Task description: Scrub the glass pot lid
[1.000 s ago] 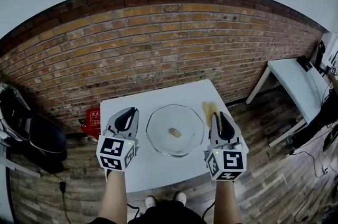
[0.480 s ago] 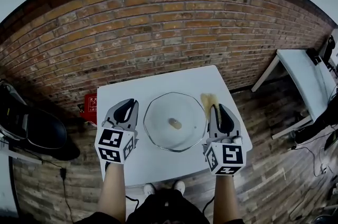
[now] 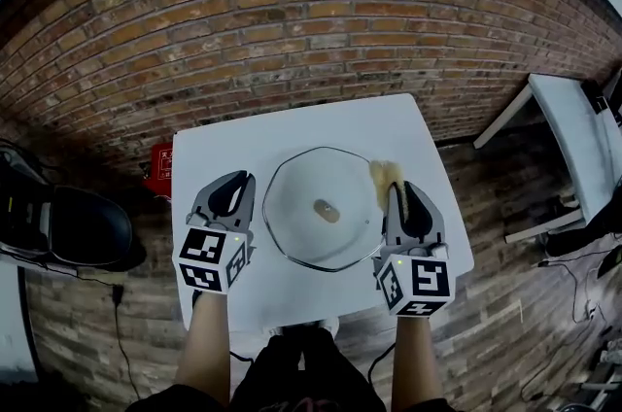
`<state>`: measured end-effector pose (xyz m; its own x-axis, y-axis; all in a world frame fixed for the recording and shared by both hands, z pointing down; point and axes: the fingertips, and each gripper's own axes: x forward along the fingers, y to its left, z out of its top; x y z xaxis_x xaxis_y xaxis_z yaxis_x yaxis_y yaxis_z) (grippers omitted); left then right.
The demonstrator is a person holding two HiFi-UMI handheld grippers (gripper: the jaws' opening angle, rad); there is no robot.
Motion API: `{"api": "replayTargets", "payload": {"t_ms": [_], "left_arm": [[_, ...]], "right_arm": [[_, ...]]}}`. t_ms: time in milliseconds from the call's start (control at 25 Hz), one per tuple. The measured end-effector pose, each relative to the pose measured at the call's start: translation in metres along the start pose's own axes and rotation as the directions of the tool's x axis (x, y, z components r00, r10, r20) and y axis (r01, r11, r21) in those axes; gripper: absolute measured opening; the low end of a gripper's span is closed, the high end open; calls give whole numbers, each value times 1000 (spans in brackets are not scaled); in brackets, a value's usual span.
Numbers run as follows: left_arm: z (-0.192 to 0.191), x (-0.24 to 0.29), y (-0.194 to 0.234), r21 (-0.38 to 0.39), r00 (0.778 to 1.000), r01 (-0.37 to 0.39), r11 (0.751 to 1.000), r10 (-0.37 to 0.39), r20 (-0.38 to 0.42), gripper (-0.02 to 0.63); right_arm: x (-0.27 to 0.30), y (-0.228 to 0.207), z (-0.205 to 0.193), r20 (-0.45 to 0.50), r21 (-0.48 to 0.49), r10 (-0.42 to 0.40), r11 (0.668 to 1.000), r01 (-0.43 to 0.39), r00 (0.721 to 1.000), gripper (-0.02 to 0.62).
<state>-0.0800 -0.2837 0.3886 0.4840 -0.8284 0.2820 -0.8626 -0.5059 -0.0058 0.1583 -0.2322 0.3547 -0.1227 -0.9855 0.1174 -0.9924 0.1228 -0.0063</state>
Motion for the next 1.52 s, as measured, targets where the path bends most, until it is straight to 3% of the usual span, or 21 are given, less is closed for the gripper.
{"api": "replayTargets", "payload": {"t_ms": [720,1080,1200,1520], "left_arm": [[-121,30,-2,-128,984,11,992,-33,-173,18],[-140,38,-1,-210,976,-1,978,-44,-212,20],[-148,42,-3,-243,970,3,970,-62,-235,97],[-168,48,-3,-319,956,-30,947,-66,-285,135]], "right_arm": [[20,9,-107,-171,51,29,998,-21,985,58],[20,0,-115,-188,46,19,999,-10,982,58],[22,1,-115,-190,43,21,999,-13,981,58],[27,-5,-117,-198,49,24,999,-14,980,58]]}}
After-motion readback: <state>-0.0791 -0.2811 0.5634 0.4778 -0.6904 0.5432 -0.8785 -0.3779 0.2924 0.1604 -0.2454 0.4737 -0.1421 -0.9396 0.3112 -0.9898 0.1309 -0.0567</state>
